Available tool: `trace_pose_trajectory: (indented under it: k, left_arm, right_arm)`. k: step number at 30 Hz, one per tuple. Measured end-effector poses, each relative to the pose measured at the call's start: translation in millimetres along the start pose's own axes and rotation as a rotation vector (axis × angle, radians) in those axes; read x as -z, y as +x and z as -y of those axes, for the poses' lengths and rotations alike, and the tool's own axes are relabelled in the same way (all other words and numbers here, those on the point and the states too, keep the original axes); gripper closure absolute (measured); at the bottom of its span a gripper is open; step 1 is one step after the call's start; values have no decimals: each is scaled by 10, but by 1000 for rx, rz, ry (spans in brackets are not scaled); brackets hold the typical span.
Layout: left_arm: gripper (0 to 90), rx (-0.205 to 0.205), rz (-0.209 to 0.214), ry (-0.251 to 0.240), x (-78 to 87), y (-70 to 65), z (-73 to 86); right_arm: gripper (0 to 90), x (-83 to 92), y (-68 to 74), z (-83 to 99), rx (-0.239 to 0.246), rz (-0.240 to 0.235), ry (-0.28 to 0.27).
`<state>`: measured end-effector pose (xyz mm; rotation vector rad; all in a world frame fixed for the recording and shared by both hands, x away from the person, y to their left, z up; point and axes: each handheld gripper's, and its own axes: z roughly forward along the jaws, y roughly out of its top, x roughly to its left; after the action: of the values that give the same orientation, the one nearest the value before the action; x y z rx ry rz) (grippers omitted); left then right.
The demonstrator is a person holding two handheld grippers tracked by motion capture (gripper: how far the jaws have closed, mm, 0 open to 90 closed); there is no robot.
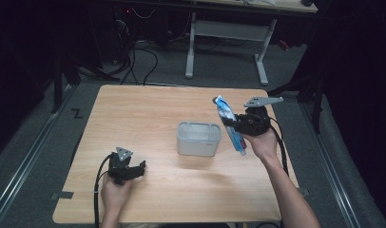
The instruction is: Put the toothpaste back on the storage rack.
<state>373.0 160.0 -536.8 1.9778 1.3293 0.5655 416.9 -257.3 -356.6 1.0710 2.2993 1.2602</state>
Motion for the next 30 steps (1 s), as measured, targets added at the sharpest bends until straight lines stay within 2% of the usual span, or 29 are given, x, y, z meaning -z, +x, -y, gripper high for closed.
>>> trace_pose_trajectory:
  k: [17,30]
  left_arm:
    - [224,0,0,0,-1,0,0]
    - [224,0,-1,-1,-1,-1,0]
  right_arm:
    - [711,-161,95,-231,4,-40,-46]
    - [711,-290,152,-385,16,-50,-61]
